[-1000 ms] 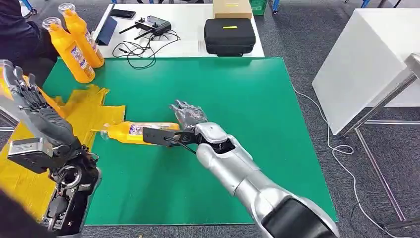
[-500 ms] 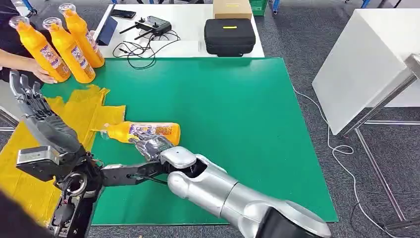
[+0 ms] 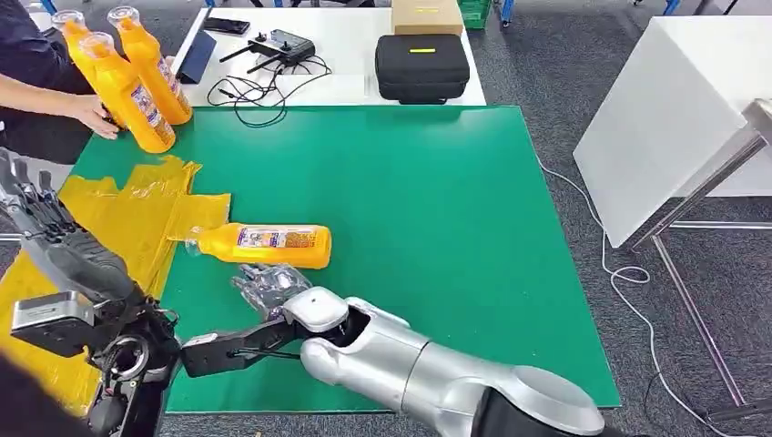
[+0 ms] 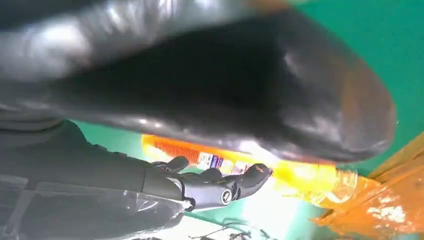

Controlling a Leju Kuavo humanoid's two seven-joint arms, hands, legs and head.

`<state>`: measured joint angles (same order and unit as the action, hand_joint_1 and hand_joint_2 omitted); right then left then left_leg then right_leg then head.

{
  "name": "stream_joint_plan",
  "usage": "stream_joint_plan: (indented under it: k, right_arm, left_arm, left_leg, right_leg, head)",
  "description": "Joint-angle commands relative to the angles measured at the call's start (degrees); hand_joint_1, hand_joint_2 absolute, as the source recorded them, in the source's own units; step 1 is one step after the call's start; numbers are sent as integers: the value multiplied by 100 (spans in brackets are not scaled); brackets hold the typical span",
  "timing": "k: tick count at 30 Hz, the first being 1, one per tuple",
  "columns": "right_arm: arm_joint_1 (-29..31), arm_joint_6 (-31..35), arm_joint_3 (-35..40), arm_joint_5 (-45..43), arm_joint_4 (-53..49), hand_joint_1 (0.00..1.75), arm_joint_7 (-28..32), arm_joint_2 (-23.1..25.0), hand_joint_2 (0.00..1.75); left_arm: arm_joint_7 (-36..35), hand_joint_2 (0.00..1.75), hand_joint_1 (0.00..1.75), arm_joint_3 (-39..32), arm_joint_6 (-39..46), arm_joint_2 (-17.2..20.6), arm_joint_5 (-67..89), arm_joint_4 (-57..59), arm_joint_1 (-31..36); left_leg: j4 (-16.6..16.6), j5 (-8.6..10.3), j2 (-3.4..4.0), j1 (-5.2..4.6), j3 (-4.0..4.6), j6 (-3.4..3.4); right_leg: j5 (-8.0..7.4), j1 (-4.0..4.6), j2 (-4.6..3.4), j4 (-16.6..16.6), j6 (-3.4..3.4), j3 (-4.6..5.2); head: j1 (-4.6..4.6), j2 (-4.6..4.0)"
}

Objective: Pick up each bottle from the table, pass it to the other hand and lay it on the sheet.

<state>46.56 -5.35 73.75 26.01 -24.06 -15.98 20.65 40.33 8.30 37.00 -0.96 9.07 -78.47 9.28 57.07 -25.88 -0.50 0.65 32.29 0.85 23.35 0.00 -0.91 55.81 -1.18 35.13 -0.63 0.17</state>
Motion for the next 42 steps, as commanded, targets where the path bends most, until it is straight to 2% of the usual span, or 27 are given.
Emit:
stream_joint_plan:
  k: [1, 7, 9, 11, 21, 33, 36, 41, 42]
  right_arm:
    - [641, 622, 70, -51, 563, 0, 63, -65, 175]
    - [671, 767, -6, -25, 701, 0, 72, -65, 175]
    - [704, 843, -89, -8, 844, 0, 99, -65, 175]
    - [699, 900, -127, -12, 945, 0, 128, -65, 175]
    - [618, 979, -218, 34, 1229, 0, 251, -100, 175]
    - [632, 931, -244, 76, 1219, 0, 264, -65, 175]
    - [542, 1016, -248, 95, 1231, 0, 270, -85, 175]
    - [562, 900, -217, 224, 1080, 0, 299, -65, 175]
    - [584, 844, -217, 237, 955, 0, 291, -65, 175]
  left_arm:
    - [-33, 0, 0, -281, -272, -171, -55, 278, 44]
    - [-33, 0, 0, -163, -209, -127, -26, 329, 85]
    - [-33, 0, 0, -47, -107, -97, -8, 367, 129]
    - [-33, 0, 0, -42, -126, -102, -20, 420, 169]
    - [-33, 0, 0, -47, -213, -39, -93, 566, 257]
    - [-33, 0, 0, -32, -220, 32, -155, 587, 223]
    - [-33, 0, 0, 17, -199, 27, -142, 511, 112]
    - [-33, 0, 0, 63, 97, 28, -180, 299, 5]
    - [-33, 0, 0, 59, 129, 92, -170, 186, -100]
  left_leg:
    - [-2, -9, 2, -3, -22, 1]
    - [-5, -7, -5, -2, -24, 1]
    - [-6, -16, -5, -1, -49, 1]
    - [-4, -1, -11, -3, -12, 1]
    - [-7, -6, -14, -1, -30, 0]
    - [-4, -2, -3, -2, -12, 0]
    - [-9, -9, -3, -1, -37, 0]
    - [-6, -2, -1, -2, -13, 1]
    - [-4, -11, 2, -1, -31, 0]
  right_leg:
    - [10, -2, 8, 2, -4, -21]
    - [9, 0, 13, -3, -3, -24]
    - [20, 2, 20, -2, -4, -49]
    - [6, -2, 18, -1, -2, -14]
    - [13, 1, 26, -4, -3, -32]
    - [4, -1, 9, -3, -2, -11]
    - [12, 1, 15, -7, -2, -35]
    - [4, -1, 8, -4, -2, -12]
    - [12, 1, 10, -2, -3, -28]
  head:
    - [0, 0]
    - [0, 0]
    - [0, 0]
    - [0, 0]
    - [0, 0]
    - [0, 0]
    - [0, 0]
    - [0, 0]
    - [0, 0]
